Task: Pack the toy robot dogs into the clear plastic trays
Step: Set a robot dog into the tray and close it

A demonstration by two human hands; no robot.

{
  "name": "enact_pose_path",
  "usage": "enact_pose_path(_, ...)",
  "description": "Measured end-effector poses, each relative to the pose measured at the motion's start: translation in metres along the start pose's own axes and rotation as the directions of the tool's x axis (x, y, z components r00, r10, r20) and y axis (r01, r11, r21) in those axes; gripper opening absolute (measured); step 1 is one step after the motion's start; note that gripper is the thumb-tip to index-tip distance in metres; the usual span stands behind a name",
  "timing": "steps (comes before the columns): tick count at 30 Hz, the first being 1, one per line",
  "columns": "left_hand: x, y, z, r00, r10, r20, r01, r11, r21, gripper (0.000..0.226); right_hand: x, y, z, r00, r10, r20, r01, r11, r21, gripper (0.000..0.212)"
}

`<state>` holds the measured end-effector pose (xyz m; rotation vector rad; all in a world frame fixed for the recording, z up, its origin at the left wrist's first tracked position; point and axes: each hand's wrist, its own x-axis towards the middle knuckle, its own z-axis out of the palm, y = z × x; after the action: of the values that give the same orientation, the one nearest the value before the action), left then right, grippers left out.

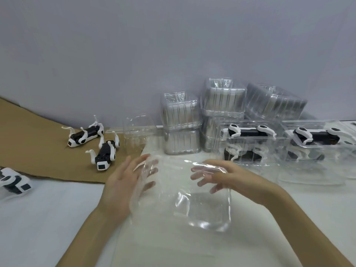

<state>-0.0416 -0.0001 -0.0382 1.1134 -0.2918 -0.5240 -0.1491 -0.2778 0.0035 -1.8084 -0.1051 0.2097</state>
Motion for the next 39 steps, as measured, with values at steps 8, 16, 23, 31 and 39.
enact_pose_path(8,-0.009,-0.018,0.027,0.985,0.073,0.155,-0.151,0.801,0.580,0.022,-0.010,0.024,0.001,0.972,0.095,-0.216,-0.142,0.967,-0.212,0.018)
enact_pose_path(16,-0.005,-0.002,0.012,0.656,0.632,-0.412,-0.193,0.669,0.718,0.018,-0.007,0.022,0.014,0.852,-0.185,-0.490,0.184,0.982,-0.050,0.031)
enact_pose_path(23,0.037,0.016,-0.046,0.847,0.397,-0.354,0.120,0.505,0.855,0.066,-0.006,0.024,0.015,0.647,-0.298,-0.702,0.314,0.943,-0.111,0.034)
enact_pose_path(31,0.058,0.020,-0.047,0.826,0.407,-0.391,0.218,0.410,0.886,0.031,-0.005,0.027,0.011,0.614,-0.235,-0.754,0.302,0.952,-0.052,0.034)
enact_pose_path(39,0.003,0.032,-0.013,0.777,0.585,-0.235,0.220,0.097,0.971,0.014,-0.005,0.023,0.012,0.613,-0.263,-0.745,0.328,0.942,-0.063,0.035)
